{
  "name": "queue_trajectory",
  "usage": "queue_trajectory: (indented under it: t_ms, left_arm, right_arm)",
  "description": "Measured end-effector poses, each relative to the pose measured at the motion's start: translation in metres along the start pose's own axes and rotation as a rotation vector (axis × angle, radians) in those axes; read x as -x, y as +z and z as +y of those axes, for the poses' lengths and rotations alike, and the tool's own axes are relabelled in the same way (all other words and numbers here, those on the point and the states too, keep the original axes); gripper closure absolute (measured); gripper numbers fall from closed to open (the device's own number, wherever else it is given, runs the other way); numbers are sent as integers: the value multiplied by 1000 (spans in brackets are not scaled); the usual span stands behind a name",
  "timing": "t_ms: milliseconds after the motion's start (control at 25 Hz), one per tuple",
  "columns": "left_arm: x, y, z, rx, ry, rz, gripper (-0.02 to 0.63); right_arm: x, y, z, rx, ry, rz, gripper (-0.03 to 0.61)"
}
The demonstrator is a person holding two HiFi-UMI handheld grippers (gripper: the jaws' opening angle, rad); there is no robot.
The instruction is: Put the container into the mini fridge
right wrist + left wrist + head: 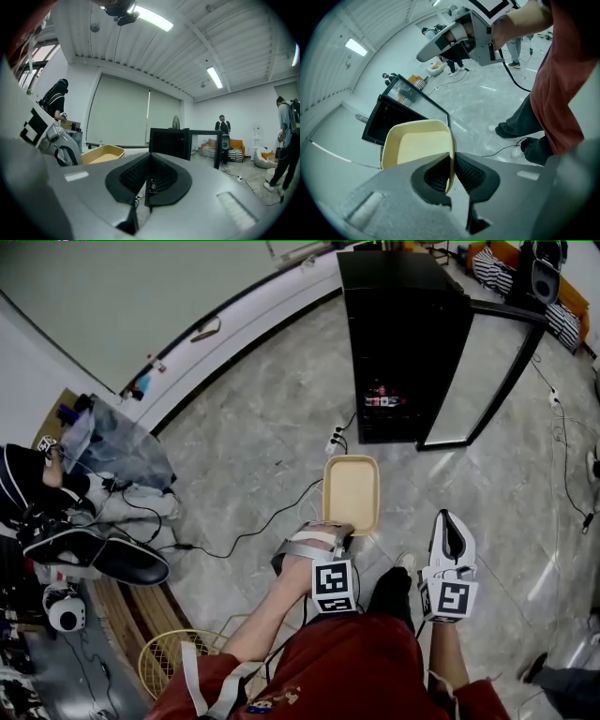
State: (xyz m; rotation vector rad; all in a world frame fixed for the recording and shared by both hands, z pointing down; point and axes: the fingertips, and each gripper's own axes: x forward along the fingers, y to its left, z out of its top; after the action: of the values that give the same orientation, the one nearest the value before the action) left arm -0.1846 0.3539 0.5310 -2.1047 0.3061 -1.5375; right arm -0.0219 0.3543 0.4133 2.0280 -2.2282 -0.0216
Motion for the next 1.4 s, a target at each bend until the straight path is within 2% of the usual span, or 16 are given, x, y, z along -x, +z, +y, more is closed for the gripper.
queue_trajectory:
  t_ms: [360,1040,1400]
  left_arm:
    - [-46,43,46,1,-30,1,583]
    - [-129,162,133,-32,-62,-1,581]
    - [-151,183,158,-13,-57,35,583]
  right_arm:
    - [-44,-7,-63,-18,-5,15,578]
    - [-105,-23,-214,-67,-37,23,578]
    - [-127,-30,-252,-71,7,15,578]
